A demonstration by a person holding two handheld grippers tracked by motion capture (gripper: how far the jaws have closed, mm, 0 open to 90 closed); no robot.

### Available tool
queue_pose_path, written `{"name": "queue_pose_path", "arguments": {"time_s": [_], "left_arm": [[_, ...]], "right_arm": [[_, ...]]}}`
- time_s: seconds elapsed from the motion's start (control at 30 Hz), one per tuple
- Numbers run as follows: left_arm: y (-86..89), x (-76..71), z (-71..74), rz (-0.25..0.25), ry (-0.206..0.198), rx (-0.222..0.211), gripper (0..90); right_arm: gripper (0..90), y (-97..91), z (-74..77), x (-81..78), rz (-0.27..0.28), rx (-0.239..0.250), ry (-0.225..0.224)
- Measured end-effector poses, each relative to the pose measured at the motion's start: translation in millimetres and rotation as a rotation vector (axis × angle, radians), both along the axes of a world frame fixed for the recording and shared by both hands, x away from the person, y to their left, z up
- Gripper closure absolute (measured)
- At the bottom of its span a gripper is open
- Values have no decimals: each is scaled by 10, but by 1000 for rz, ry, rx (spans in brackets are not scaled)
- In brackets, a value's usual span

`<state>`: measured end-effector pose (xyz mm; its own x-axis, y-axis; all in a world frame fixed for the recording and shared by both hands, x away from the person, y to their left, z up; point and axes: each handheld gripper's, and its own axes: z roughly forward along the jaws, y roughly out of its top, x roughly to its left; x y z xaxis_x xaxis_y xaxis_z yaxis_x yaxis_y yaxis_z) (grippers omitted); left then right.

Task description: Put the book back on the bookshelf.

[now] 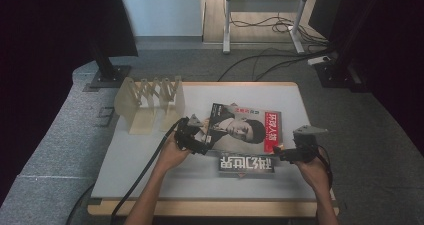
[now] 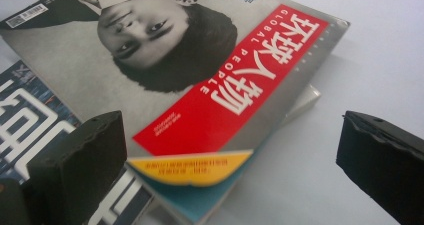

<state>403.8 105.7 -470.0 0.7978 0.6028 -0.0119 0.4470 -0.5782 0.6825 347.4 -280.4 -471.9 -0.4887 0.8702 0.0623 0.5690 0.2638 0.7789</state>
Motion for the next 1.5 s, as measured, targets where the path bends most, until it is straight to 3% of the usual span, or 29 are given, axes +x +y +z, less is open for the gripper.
{"name": "queue_pose_path", "arguments": {"time_s": [0.07, 0.27, 0.3, 0.33, 0.37, 0.4, 0.5, 0.77, 0.9, 0.93, 1.0, 1.03, 1.07, 1.23, 1.37, 1.5], "left_arm": [[-58, 13, 2, -4, -16, 21, 10], [-160, 93, 8, -21, -12, 5, 14], [-177, 106, -2, -19, -16, -17, 17], [-181, 115, -10, -20, -11, -28, 18], [-194, 150, -46, -36, 21, -30, 17], [-194, 150, -46, -36, 21, -30, 13], [-261, 187, -158, -56, 32, 11, 4], [-350, 211, -252, -57, 35, 19, 0], [-362, 188, -250, -55, 21, 27, 0], [-368, 182, -253, -55, 23, 24, 0], [-391, 161, -262, -100, 57, -22, 31], [-413, 139, -265, -103, 44, -14, 25], [-440, 114, -268, -98, 26, 3, 27], [-362, 165, -241, -49, 36, 31, 0], [-279, 263, -282, -30, 80, -14, 0], [-293, 261, -296, -29, 78, -27, 0]], "right_arm": [[0, 31, -3, 53, 0, -5, 3], [0, 96, -50, 216, 4, -14, 15], [0, 104, -60, 234, 5, -17, 17], [0, 116, -82, 268, 8, -19, 20], [0, 124, -110, 300, 6, -20, 25], [0, 124, -110, 300, 6, -20, 25], [3, 144, -198, 369, 10, -26, 35], [4, 182, -329, 405, 22, -21, 58], [4, 182, -358, 411, 35, 3, 59], [4, 183, -360, 410, 35, 4, 58], [6, 181, -365, 405, 37, 8, 54], [6, 181, -368, 403, 36, 10, 54], [6, 179, -370, 401, 37, 10, 51], [16, 160, -376, 372, 49, 17, 46], [15, 159, -377, 376, 51, 17, 47], [13, 157, -374, 383, 54, 15, 50]]}}
